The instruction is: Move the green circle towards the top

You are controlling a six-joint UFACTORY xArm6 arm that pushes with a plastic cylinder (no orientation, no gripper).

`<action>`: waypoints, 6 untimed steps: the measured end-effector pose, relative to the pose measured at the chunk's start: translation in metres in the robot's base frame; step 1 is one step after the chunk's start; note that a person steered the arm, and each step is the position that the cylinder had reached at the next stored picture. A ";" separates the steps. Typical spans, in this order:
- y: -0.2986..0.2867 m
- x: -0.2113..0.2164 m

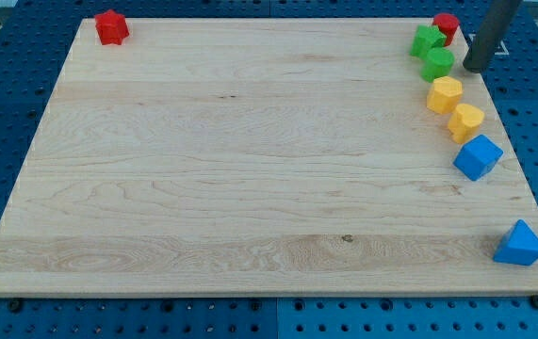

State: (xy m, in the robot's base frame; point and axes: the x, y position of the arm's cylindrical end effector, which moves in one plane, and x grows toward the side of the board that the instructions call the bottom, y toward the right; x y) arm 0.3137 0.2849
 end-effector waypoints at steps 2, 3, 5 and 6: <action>-0.011 0.007; -0.041 0.003; -0.092 -0.005; -0.105 -0.014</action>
State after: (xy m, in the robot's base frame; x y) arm 0.2993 0.1800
